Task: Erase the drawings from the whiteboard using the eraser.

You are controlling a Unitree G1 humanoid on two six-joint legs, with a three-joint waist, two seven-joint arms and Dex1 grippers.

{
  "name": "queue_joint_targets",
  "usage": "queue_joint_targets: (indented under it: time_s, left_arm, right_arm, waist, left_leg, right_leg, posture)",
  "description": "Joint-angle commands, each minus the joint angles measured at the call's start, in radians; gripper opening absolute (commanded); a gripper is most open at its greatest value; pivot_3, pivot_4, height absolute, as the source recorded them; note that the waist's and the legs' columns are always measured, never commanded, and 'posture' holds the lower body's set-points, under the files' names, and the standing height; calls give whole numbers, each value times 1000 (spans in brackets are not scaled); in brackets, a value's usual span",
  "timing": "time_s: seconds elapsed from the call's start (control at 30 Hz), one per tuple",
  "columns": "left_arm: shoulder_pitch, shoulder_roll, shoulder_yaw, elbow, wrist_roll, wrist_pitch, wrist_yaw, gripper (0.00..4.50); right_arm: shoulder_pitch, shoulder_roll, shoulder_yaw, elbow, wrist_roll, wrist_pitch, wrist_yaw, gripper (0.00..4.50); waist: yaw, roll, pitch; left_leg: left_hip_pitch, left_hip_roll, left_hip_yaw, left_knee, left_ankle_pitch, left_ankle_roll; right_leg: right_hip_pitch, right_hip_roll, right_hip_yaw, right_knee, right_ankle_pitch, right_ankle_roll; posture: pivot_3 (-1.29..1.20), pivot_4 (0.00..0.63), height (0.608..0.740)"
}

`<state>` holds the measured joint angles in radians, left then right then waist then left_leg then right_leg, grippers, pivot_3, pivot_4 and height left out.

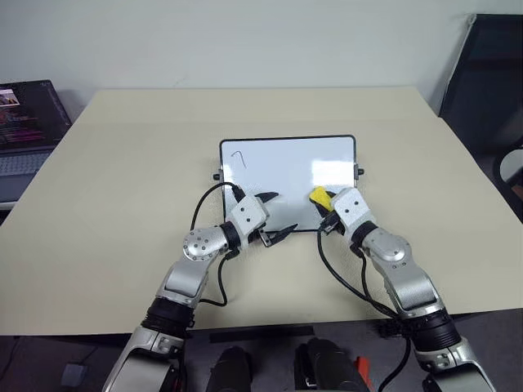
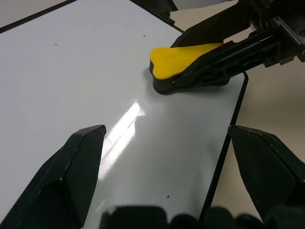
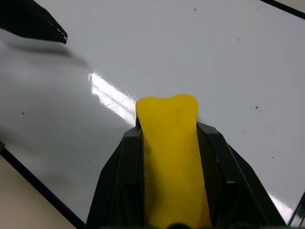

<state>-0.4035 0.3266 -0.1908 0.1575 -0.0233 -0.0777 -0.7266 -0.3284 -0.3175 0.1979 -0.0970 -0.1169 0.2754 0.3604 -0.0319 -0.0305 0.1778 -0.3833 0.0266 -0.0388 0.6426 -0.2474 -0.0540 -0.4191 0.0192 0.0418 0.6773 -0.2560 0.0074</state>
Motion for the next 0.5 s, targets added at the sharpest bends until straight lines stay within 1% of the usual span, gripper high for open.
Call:
queue_joint_targets:
  time_s: [0.03,0.27,0.5]
  left_arm:
    - [-4,5,13,-37,-5,-13,13,4500]
    - [1,12,13,-43,-10,-9,15,4500]
    - [-8,9,11,-30,-11,-10,15,4500]
  right_arm:
    - [22,-39,-16,-16,-27,42,7,1161]
    - [79,-78,-47,-95,-11,85,20,1161]
    - [116,-82,-65,-144,-5,108,22,1161]
  waist:
    - [0,0,0]
    - [0,0,0]
    - [0,0,0]
  left_leg:
    - [0,0,0,0,0,0]
    - [1,0,0,1,0,0]
    - [1,0,0,1,0,0]
  right_leg:
    - [0,0,0,0,0,0]
    - [1,0,0,1,0,0]
    - [1,0,0,1,0,0]
  posture:
    - [0,150,740]
    - [0,150,740]
    - [0,150,740]
